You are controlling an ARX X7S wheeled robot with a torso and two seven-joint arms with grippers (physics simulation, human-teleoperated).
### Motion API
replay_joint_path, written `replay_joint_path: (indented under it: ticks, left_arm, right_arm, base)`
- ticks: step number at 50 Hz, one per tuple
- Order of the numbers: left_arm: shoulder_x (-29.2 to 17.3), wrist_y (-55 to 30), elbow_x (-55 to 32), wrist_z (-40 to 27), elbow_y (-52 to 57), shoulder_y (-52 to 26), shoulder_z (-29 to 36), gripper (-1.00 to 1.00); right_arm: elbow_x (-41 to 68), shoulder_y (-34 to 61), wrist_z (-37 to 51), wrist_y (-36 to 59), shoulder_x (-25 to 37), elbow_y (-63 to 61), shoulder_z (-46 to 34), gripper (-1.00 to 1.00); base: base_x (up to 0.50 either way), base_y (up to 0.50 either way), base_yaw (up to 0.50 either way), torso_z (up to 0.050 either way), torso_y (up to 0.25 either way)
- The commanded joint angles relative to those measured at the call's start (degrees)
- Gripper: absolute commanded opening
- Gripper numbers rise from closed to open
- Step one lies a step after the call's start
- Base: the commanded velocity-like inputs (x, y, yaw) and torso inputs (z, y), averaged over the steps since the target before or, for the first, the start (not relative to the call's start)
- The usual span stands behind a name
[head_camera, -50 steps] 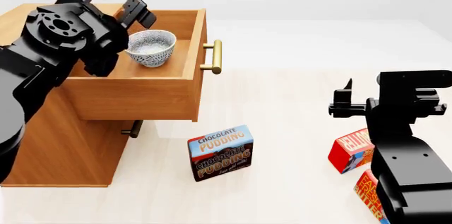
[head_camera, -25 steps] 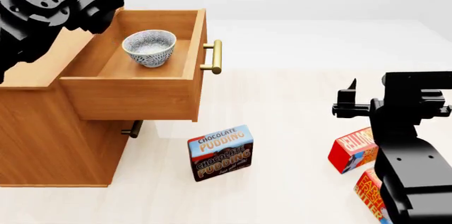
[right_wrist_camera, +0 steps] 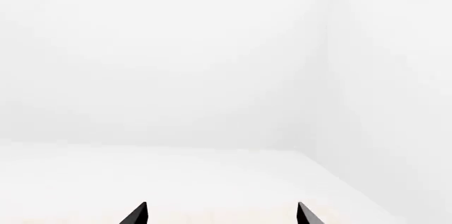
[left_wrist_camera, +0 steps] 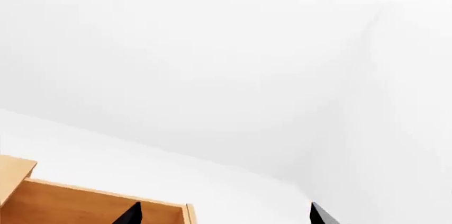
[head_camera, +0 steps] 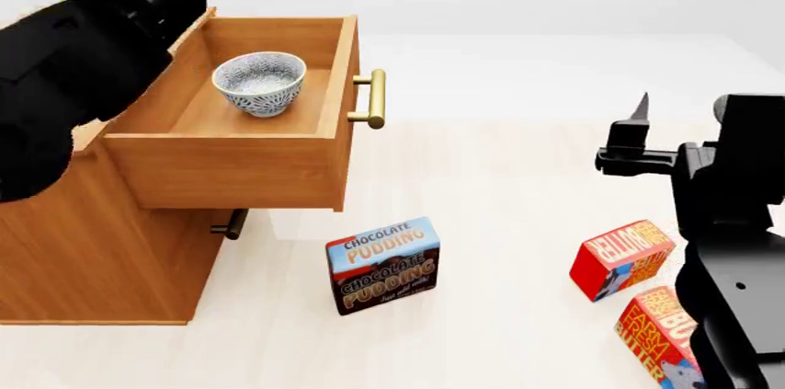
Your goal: Put the bowl in the top drawer of the cabinet.
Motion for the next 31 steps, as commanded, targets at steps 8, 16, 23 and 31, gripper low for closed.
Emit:
replay_joint_path:
  ticks: [8, 16, 23, 31]
  left_arm:
    - [-14.8, 24.3, 41.8, -17.5, 22.8, 7.9, 1.1, 1.0]
    - [-21.5, 23.9, 62.8, -30.2, 26.3, 15.4, -6.9, 1.0]
    - [-25.7, 23.2, 73.1, -37.2, 29.4, 19.1, -10.3, 1.0]
    - [-28.8, 22.8, 82.3, -42.5, 31.9, 23.7, -12.3, 1.0]
  right_arm:
    - [-2.1, -1.0, 5.7, 3.9, 2.0, -20.6, 0.6, 1.0]
    - [-2.5, -2.9, 7.4, 6.3, 3.0, -30.5, 1.6, 1.0]
    - [0.8, -5.0, 7.5, 8.4, 2.7, -37.7, 6.0, 1.0]
    - [23.8, -11.3, 38.2, -11.5, 27.9, -37.9, -1.2, 1.0]
  base:
    - [0.0, 0.0, 0.0, 0.0, 0.0]
    - [0.0, 0.0, 0.0, 0.0, 0.0]
    - [0.0, 0.0, 0.0, 0.0, 0.0]
    - [0.0, 0.0, 0.0, 0.0, 0.0]
